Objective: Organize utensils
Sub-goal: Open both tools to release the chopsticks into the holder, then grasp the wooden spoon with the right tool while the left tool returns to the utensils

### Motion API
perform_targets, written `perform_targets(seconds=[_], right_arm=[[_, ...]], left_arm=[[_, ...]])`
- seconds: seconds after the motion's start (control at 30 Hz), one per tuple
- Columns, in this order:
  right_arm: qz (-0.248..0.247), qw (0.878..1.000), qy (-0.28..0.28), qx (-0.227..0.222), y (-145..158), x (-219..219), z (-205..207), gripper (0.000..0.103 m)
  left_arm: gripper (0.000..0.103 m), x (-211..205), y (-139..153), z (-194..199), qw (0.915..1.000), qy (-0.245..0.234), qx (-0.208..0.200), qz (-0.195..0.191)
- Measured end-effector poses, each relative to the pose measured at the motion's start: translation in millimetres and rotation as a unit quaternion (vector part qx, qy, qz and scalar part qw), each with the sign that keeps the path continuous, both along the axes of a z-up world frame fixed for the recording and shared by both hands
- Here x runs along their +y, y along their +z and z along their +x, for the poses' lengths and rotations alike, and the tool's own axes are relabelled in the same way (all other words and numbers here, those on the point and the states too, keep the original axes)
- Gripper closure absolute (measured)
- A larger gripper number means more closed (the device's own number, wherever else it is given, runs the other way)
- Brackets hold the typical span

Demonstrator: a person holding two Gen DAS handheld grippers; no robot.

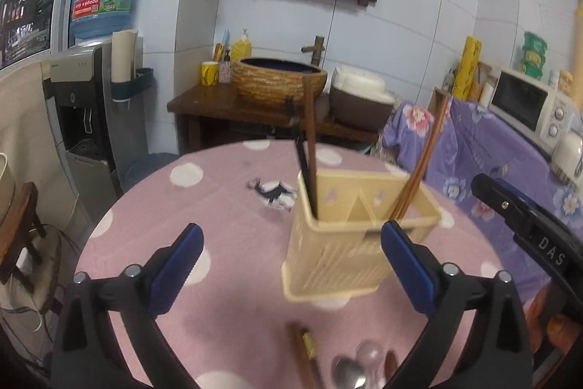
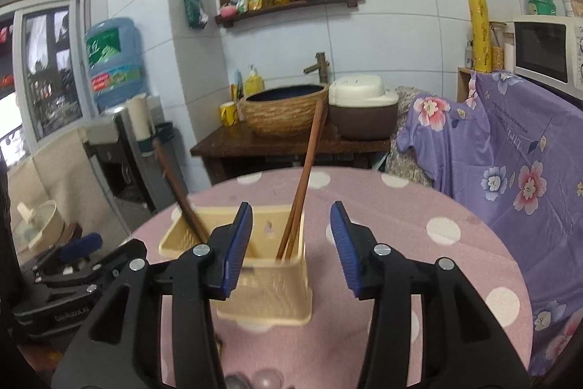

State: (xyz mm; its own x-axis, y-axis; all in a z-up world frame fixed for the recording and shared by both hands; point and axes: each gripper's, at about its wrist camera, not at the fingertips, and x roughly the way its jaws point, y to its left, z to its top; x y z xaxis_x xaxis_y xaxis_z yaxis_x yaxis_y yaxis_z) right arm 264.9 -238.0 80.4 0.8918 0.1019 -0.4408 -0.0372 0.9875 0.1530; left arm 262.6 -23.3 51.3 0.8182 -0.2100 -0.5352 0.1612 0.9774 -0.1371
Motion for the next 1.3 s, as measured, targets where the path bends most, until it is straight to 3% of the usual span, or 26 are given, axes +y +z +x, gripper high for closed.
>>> perform_targets(seconds=[0.23,0.33,0.5,0.57,0.7,1.03,1.3], right_arm=[[-0.056,0.995,0.001,0.086,-68,18,-37,0.057],[-0.056,0.990,0.002,0.133,-96,24,-48,0.057],[-0.018,0.982,0.003,0.186,-130,28,-62,0.059],[-0.010,0.981,-0.005,0.193,-138,30,-64,0.067],[-0.004,0.978,-0.019,0.209,-148,36,-65,0.072],[-0.023,0.973,-0.032,0.227,-160,48,-55,0.077],[-0.042,0.973,-0.023,0.225,-159,42,-51,0.087]], left_arm=[[0.005,23,-63,-32,0.9962,0.029,0.075,0.033],[0.005,26,-83,-42,0.9937,0.032,0.100,0.038],[0.005,20,-100,-54,0.9916,0.032,0.099,0.077],[0.005,14,-104,-56,0.9894,0.032,0.104,0.096],[0.005,11,-103,-60,0.9895,0.031,0.096,0.104],[0.005,9,-108,-62,0.9888,0.037,0.097,0.107],[0.023,-4,-118,-60,0.9871,0.005,0.124,0.102]])
